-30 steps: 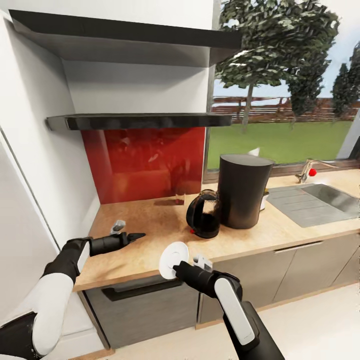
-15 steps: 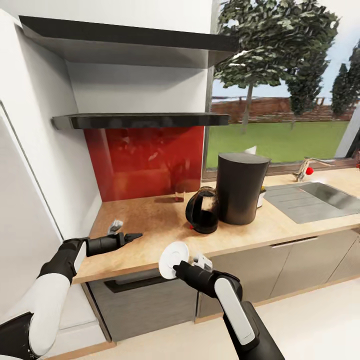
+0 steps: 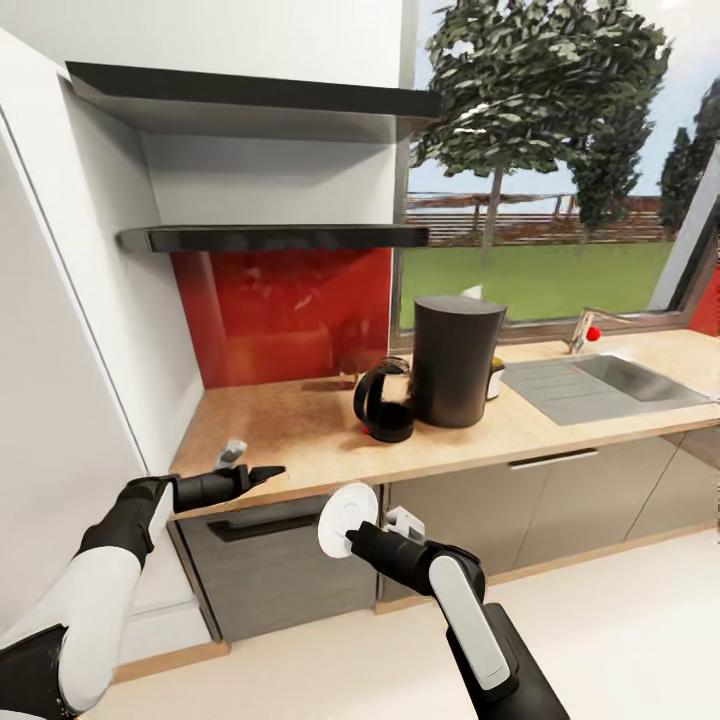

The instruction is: Set up a coffee station on the kitchen countertop: keep the coffee maker on the countertop, move the bottle of coffee from the kitchen shelf to the counter next to the coffee maker, place a paper coffee filter on top of the coffee maker, put the saucer next to the coffee maker with the coffee cup on the saucer, and place the electric kettle next to the coffee maker.

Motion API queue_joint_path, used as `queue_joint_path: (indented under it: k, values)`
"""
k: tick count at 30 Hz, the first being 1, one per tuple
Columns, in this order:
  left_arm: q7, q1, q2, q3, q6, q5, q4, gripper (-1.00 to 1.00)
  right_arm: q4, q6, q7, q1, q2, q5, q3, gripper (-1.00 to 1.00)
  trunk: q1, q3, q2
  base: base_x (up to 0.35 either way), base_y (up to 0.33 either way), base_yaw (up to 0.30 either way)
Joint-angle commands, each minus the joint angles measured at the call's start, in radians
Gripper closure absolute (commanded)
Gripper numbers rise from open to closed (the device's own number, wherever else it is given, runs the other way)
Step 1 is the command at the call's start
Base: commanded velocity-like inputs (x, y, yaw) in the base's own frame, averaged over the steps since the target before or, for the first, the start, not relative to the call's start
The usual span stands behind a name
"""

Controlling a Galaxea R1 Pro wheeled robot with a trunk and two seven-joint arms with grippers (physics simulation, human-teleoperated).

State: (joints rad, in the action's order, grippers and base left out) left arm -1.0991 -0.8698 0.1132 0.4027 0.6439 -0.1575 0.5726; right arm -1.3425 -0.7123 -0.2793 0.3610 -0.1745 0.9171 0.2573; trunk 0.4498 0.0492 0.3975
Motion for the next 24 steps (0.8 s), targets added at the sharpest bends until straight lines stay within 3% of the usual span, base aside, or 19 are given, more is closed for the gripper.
queue_joint_path:
  k: [1,4,8,11,13,18,20,21,24]
  values:
    - [-0.025,0.003,-0.001,0.007,0.007,-0.011,0.0,-1.0,-0.001,-0.001,-0.011,0.001,0.0,0.011,0.0,1.0,0.0,0.002,0.003,-0.279,-0.175,0.0]
    - [-0.12,0.052,0.003,0.007,0.005,-0.012,0.009,-1.0,-0.001,-0.002,-0.011,0.001,0.0,0.011,0.0,1.0,0.0,0.002,0.003,-0.257,-0.169,0.0]
    - [-0.299,0.141,0.022,0.006,0.004,-0.019,0.061,-1.0,-0.001,-0.001,-0.011,0.001,0.0,0.011,-0.001,1.0,0.0,0.002,0.003,-0.234,-0.16,0.0]
    - [-0.405,0.235,0.036,0.006,0.003,-0.026,0.12,-1.0,-0.001,-0.001,-0.011,0.001,0.0,0.011,-0.001,1.0,0.0,0.002,0.003,-0.197,-0.13,0.0]
    - [-0.445,0.304,0.057,0.007,0.0,-0.028,0.167,-1.0,-0.001,-0.001,-0.011,0.001,0.0,0.011,-0.002,1.0,0.0,0.002,0.003,-0.143,-0.073,0.0]
    - [-0.459,0.487,0.133,0.008,-0.025,-0.032,0.211,-1.0,-0.001,-0.002,-0.011,0.001,0.0,0.011,-0.004,1.0,0.0,0.002,0.003,-0.047,-0.018,0.0]
    - [-0.445,0.563,0.161,0.013,-0.072,-0.034,0.209,-1.0,-0.001,-0.001,-0.01,0.001,0.0,0.011,-0.004,1.0,0.0,0.002,0.003,-0.008,-0.003,0.0]
    - [-0.428,0.6,0.169,0.017,-0.107,-0.037,0.208,-1.0,-0.001,-0.001,-0.011,0.001,0.0,0.011,-0.004,1.0,0.0,0.002,0.003,-0.004,-0.002,0.0]
    - [-0.288,0.73,0.18,0.026,-0.244,-0.043,0.191,-1.0,0.0,-0.002,-0.009,0.001,0.0,0.011,-0.007,1.0,0.0,0.002,0.003,-0.001,0.0,0.0]
